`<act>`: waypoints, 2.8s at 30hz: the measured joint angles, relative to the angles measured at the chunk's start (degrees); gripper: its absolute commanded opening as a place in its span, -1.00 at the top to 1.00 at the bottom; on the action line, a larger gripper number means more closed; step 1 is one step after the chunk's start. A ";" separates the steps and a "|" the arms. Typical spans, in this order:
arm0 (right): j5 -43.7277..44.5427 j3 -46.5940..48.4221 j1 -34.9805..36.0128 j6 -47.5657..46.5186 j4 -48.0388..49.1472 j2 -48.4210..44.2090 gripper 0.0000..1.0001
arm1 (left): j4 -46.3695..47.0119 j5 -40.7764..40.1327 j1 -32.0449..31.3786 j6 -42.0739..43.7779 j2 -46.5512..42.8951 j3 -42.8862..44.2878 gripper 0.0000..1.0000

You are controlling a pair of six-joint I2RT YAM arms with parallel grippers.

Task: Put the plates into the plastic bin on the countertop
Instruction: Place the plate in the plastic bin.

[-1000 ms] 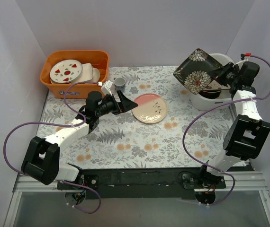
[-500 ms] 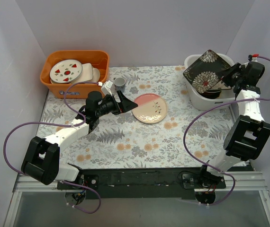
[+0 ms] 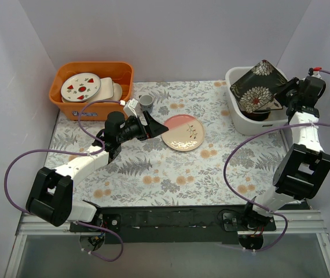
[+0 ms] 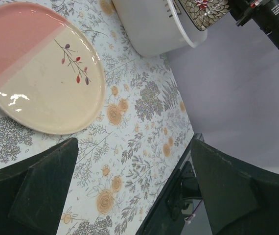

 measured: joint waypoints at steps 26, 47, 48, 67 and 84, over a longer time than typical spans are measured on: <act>6.08 -8.15 -0.42 0.26 9.70 1.01 0.97 | -0.04 -0.02 0.00 0.00 0.00 0.00 -0.96; 3.34 -7.96 -0.46 4.20 12.76 7.13 0.72 | -1.38 -0.04 0.00 0.66 0.26 0.00 -0.96; 3.32 -7.96 -0.46 4.37 12.74 7.26 0.71 | -1.38 -0.07 0.00 0.68 0.26 0.00 -0.96; -1.07 -8.41 -1.79 6.01 13.70 12.24 0.07 | -1.46 -0.59 0.00 1.09 0.24 0.00 -0.96; -7.63 -16.48 -3.50 7.41 23.34 9.46 -0.40 | -1.92 -1.20 0.00 1.99 4.00 -0.02 -0.96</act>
